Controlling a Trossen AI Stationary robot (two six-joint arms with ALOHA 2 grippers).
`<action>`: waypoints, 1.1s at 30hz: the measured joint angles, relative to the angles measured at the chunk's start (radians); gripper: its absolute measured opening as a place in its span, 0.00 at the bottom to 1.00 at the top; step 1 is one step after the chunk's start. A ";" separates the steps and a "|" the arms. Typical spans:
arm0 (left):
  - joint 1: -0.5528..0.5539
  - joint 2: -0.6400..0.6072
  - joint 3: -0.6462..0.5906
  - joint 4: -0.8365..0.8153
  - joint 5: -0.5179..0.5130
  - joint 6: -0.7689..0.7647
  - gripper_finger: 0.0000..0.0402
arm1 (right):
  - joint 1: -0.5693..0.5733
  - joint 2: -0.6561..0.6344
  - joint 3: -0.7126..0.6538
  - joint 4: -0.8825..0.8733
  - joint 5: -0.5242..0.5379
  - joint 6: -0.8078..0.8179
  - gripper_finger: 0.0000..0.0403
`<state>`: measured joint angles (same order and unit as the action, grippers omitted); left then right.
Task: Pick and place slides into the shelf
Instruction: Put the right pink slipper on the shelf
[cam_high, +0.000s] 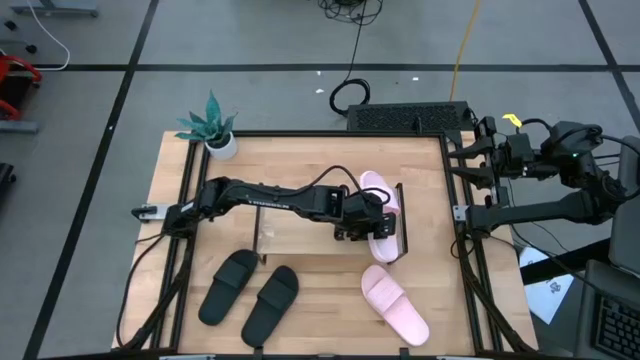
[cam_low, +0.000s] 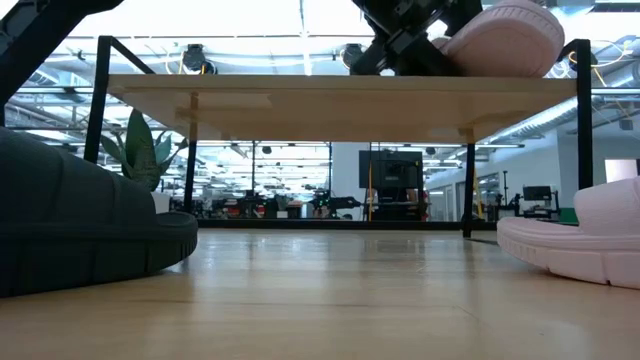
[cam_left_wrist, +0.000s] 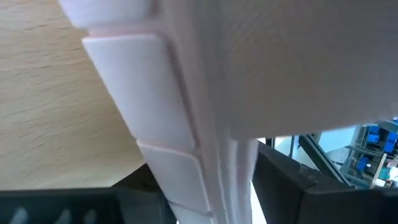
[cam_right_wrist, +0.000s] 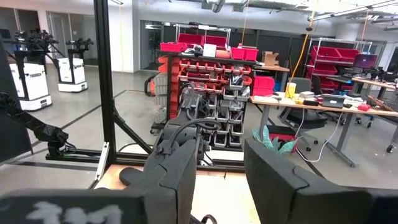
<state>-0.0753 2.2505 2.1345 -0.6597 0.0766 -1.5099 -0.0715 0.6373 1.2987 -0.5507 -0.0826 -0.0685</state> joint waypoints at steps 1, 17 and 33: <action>0.000 0.000 0.000 0.000 0.001 0.010 0.43 | 0.000 0.000 0.000 0.000 0.000 0.000 0.31; 0.003 0.000 0.001 -0.066 0.040 0.083 0.53 | 0.000 0.000 0.000 0.000 0.000 0.003 0.31; 0.003 -0.040 -0.002 -0.193 -0.022 0.091 0.53 | 0.000 0.001 0.000 0.000 -0.001 0.004 0.31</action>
<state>-0.0723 2.2102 2.1330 -0.8525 0.0542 -1.4191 -0.0711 0.6382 1.2987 -0.5503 -0.0831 -0.0649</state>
